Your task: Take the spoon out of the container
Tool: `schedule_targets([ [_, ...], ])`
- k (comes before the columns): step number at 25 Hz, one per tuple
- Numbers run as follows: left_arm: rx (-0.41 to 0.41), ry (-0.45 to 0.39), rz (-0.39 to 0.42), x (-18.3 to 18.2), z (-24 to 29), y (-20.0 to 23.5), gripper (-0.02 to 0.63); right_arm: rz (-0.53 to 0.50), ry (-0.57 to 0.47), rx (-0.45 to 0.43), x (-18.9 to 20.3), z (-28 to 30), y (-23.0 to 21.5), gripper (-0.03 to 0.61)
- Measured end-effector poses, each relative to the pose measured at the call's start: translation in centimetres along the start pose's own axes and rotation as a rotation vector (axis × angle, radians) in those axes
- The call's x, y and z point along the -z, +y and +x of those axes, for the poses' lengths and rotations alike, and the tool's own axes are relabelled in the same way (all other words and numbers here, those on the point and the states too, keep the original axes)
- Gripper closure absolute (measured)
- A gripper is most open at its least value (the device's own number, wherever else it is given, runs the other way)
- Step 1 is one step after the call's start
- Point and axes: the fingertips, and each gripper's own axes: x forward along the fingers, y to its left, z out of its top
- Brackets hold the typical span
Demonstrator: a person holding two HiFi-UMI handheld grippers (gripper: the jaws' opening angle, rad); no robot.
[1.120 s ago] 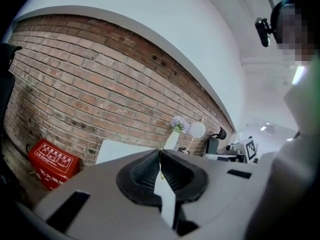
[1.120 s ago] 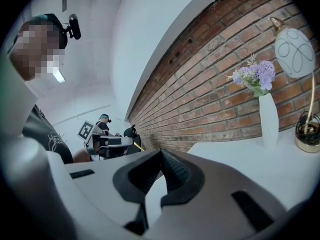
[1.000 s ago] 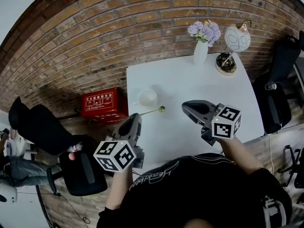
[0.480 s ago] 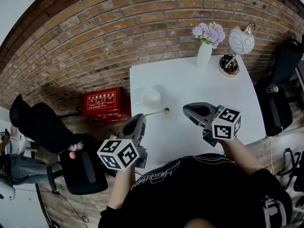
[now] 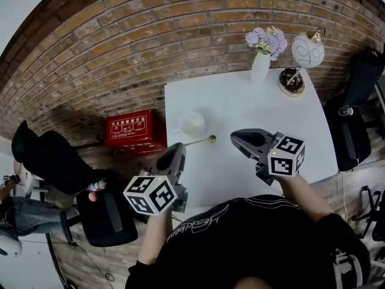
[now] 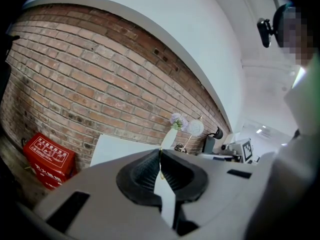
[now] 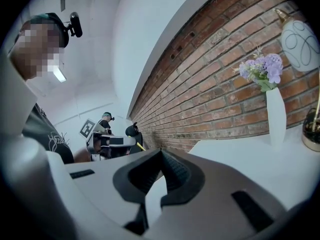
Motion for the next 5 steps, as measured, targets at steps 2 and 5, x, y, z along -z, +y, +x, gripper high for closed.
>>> schedule_targets([
  [2, 0.0, -0.002, 0.001, -0.07, 0.08, 0.09, 0.607, 0.003, 0.004, 0.0, 0.22, 0.1, -0.09, 0.581],
  [5, 0.0, -0.005, -0.003, -0.12, 0.13, 0.26, 0.607, 0.005, 0.01, 0.002, 0.45, 0.24, -0.18, 0.581],
])
